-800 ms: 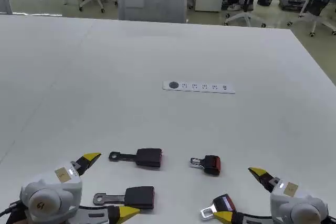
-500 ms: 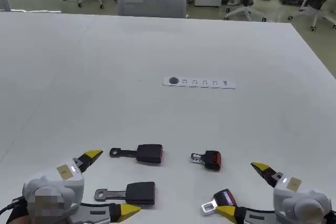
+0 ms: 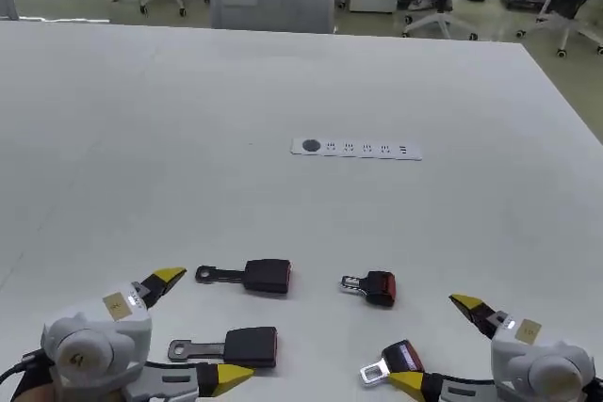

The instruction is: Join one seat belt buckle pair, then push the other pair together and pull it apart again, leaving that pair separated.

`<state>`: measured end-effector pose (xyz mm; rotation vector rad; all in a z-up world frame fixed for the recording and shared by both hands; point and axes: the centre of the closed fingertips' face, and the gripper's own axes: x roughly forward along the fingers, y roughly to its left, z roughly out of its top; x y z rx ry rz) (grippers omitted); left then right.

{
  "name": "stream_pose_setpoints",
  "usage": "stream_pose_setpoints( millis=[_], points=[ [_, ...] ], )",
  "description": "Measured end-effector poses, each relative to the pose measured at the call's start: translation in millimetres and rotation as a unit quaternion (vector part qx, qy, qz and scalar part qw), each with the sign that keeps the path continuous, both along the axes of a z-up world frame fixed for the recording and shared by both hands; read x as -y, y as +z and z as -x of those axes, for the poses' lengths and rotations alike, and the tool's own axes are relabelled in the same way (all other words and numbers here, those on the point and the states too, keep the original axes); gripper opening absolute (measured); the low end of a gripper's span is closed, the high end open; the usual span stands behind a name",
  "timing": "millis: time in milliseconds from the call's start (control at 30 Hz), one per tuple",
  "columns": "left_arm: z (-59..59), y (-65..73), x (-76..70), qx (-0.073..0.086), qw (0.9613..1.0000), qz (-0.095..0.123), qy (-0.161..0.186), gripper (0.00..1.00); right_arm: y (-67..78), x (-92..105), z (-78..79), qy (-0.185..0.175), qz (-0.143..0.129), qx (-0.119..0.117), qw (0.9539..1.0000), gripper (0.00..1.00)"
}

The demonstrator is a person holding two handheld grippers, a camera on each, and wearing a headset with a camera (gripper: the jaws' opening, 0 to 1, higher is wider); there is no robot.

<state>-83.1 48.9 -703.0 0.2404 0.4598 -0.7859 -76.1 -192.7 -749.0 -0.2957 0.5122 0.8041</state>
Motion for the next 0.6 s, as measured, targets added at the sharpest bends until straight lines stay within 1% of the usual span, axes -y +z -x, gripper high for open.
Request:
stream_pose_setpoints(
  millis=[133,200,300,333,600],
  points=[
    [-0.1,-1.0,-0.3,-0.002,1.0000,0.001,0.000,0.98,-1.0,-0.4,0.5,0.002,0.000,-0.002,1.0000,0.87],
    [-0.9,-1.4,-1.0,-0.002,1.0000,0.001,0.001,0.98,0.0,-1.4,-0.1,0.004,-0.005,-0.002,1.0000,0.86],
    [-1.8,-1.8,-1.5,-0.002,1.0000,0.000,0.002,0.97,-1.0,-1.4,-0.2,0.005,0.000,-0.005,1.0000,0.86],
    [-1.3,-1.0,-0.5,-0.004,1.0000,0.003,0.002,0.97,-0.9,-1.5,-0.5,0.005,0.000,-0.004,1.0000,0.86],
    [-1.7,-2.6,-2.2,-0.004,1.0000,0.002,0.002,0.97,-2.1,-2.1,-0.9,0.008,0.001,-0.006,0.9999,0.86]
  ],
)
